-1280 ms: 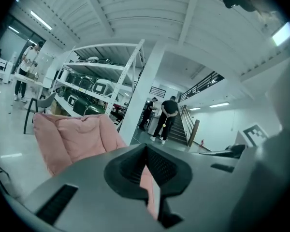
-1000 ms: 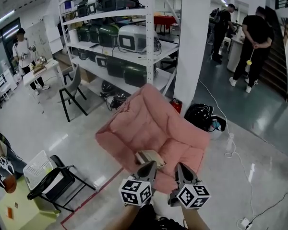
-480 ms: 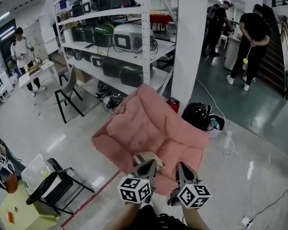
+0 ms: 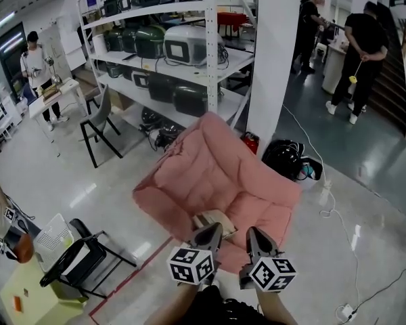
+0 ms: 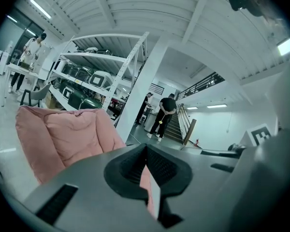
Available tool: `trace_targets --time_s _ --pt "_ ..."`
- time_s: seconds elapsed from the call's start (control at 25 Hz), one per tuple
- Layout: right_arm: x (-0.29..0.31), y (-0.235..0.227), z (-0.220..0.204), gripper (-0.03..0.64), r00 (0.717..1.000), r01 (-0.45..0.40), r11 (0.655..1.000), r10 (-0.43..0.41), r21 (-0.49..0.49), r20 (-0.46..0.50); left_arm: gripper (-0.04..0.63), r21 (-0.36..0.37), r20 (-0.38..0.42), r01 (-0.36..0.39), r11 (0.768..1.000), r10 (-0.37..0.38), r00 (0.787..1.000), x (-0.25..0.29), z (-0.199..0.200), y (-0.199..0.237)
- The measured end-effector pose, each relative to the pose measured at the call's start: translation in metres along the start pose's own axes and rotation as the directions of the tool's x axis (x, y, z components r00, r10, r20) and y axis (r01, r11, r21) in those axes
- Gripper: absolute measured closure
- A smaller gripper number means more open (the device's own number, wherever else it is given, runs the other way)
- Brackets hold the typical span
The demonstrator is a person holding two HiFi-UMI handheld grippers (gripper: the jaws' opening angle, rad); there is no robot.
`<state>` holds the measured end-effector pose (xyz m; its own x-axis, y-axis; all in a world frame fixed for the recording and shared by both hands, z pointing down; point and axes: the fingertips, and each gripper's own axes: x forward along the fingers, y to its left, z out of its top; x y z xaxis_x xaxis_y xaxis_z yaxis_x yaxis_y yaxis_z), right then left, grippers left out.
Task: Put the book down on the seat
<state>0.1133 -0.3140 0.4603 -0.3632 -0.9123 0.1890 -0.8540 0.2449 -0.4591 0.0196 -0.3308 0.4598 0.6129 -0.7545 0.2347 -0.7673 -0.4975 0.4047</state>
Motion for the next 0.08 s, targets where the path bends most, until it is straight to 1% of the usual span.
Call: trace_targets --time_s 0.08 --pt "0.0076 0.0031 -0.0011 0.604 1.0 -0.009 1.0 0.009 -0.004 -0.006 0.586 -0.004 0.001 -0.006 1.0 0.006 1.0 0.0014 0.0018 0.0069"
